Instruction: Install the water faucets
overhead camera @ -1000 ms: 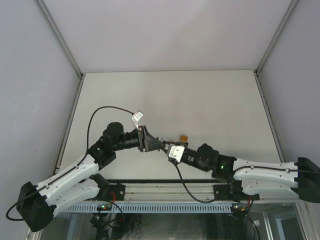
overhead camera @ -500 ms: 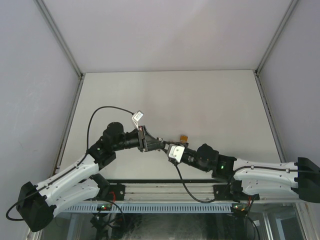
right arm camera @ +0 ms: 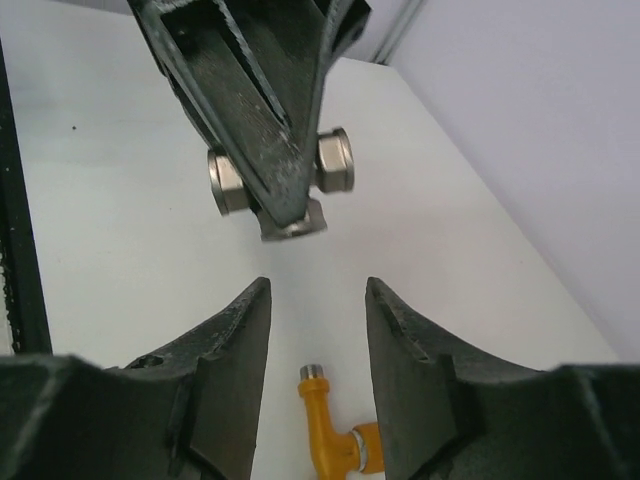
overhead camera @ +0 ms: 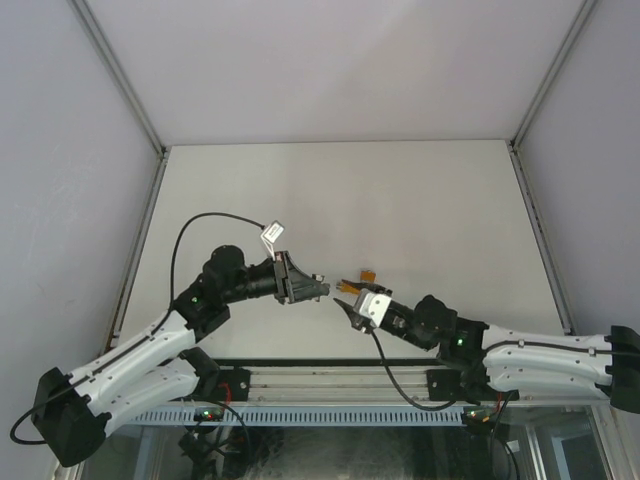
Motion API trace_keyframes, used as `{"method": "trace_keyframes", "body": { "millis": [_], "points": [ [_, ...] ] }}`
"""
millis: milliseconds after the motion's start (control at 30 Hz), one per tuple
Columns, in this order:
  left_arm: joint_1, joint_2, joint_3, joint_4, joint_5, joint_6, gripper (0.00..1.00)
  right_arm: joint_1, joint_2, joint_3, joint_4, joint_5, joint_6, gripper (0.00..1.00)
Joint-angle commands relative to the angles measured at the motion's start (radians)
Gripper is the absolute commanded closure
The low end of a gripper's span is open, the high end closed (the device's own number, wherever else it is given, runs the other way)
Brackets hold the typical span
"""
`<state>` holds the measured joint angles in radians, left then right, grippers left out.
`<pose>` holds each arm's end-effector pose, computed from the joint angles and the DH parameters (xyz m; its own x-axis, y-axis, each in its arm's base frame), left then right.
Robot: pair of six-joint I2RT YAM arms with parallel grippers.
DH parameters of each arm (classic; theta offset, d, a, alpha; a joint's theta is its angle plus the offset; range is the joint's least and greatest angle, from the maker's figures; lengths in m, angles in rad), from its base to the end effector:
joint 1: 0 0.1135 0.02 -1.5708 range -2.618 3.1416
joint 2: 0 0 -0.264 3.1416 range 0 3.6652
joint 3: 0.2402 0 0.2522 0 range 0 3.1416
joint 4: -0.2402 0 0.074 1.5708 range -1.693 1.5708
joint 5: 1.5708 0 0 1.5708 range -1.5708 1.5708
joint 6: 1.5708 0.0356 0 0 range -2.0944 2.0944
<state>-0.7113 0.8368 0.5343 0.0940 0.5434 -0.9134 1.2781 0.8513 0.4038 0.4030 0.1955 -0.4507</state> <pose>0.1373 -0.1426 0.2722 -0.8415 -0.1693 -0.5131 0.4515 0.3014 -0.8398 0.0648 0.1911 0.2553 0.3732 -0.2426 -0.8955 -0.8006 0.4035 -0.4429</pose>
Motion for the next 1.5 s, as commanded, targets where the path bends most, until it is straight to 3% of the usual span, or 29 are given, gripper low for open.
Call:
{"method": "trace_keyframes", "body": {
  "millis": [0,133,200,267,333,400,467,700,867,1033,1167,1467],
  "points": [
    [0.003,-0.030,0.041,0.039,-0.022,0.015,1.00,-0.017,-0.120,-0.060,0.086,0.023,0.080,0.58],
    [0.004,-0.027,0.040,0.052,-0.026,0.009,1.00,-0.107,-0.199,-0.086,0.039,0.059,0.252,0.50],
    [0.004,-0.025,0.035,0.059,-0.033,0.004,1.00,-0.197,-0.219,-0.075,-0.037,0.093,0.441,0.44],
    [0.004,-0.024,0.029,0.057,-0.058,0.004,1.00,-0.346,-0.223,-0.041,-0.179,0.106,0.747,0.40],
    [0.005,-0.019,0.020,0.044,-0.088,0.003,1.00,-0.503,-0.190,-0.003,-0.330,-0.006,0.962,0.40],
    [0.005,-0.005,0.010,0.029,-0.121,-0.001,1.00,-0.640,-0.136,0.008,-0.415,-0.189,1.090,0.40],
    [0.007,0.011,-0.001,0.027,-0.137,-0.011,1.00,-0.724,-0.065,0.015,-0.474,-0.276,1.181,0.42],
    [0.008,0.022,-0.024,0.040,-0.149,-0.026,1.00,-0.772,0.189,0.079,-0.515,-0.356,1.254,0.41],
    [0.034,0.048,-0.028,-0.005,-0.225,0.092,1.00,-0.772,0.358,0.128,-0.451,-0.381,1.283,0.38],
    [0.179,0.304,0.044,-0.021,-0.035,0.185,1.00,-0.765,0.486,0.158,-0.390,-0.400,1.301,0.36],
    [0.188,0.515,0.132,-0.030,0.052,0.231,1.00,-0.748,0.524,0.161,-0.379,-0.381,1.319,0.36],
    [0.186,0.751,0.233,0.062,0.073,0.191,1.00,-0.732,0.548,0.158,-0.393,-0.357,1.319,0.34]
  ]
}}
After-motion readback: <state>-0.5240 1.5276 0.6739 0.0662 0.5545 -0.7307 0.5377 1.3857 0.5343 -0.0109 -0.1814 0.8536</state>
